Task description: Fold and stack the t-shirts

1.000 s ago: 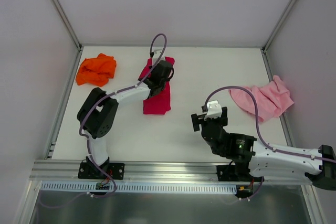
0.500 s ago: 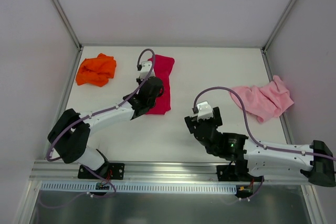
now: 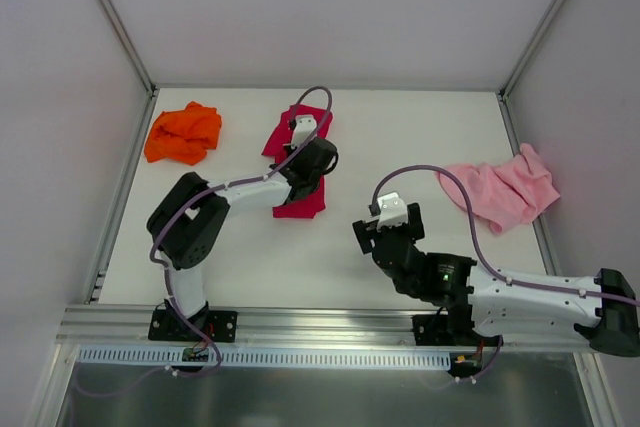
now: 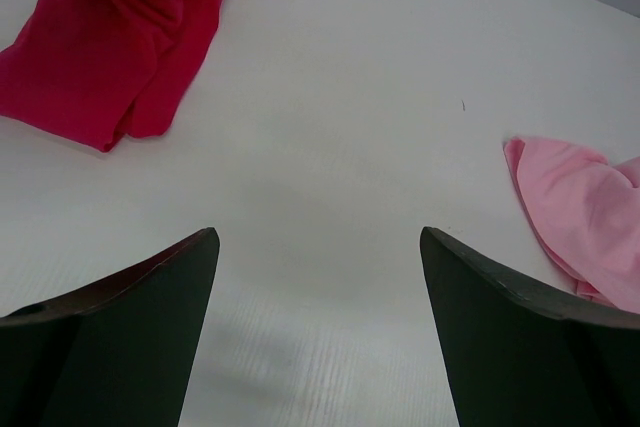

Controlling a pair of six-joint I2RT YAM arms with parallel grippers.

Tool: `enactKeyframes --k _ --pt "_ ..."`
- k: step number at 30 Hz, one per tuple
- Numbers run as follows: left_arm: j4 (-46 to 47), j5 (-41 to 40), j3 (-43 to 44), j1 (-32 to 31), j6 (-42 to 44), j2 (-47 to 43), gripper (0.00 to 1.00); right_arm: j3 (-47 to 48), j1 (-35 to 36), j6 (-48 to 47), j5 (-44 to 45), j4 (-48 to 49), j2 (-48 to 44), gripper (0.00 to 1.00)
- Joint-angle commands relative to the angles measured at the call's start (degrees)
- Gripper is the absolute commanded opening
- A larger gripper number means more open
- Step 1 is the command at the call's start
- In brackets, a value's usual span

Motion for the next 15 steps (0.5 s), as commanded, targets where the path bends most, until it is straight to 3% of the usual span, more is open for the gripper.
enactKeyframes --k 1,12,15 --pt "-1.69 2.54 7.66 1.95 1.4 4.04 0.0 1.68 0.34 0.33 1.43 1.12 -1.6 0.87" --pt "-6.01 5.17 22.77 7.66 5.8 10.99 0.0 2.29 2.45 -0.99 0.72 2.09 0.5 0.87" --pt "-3.74 5.35 20.27 8.2 6.94 9.87 0.0 2.29 2.72 -1.43 0.28 2.79 1.03 0.87"
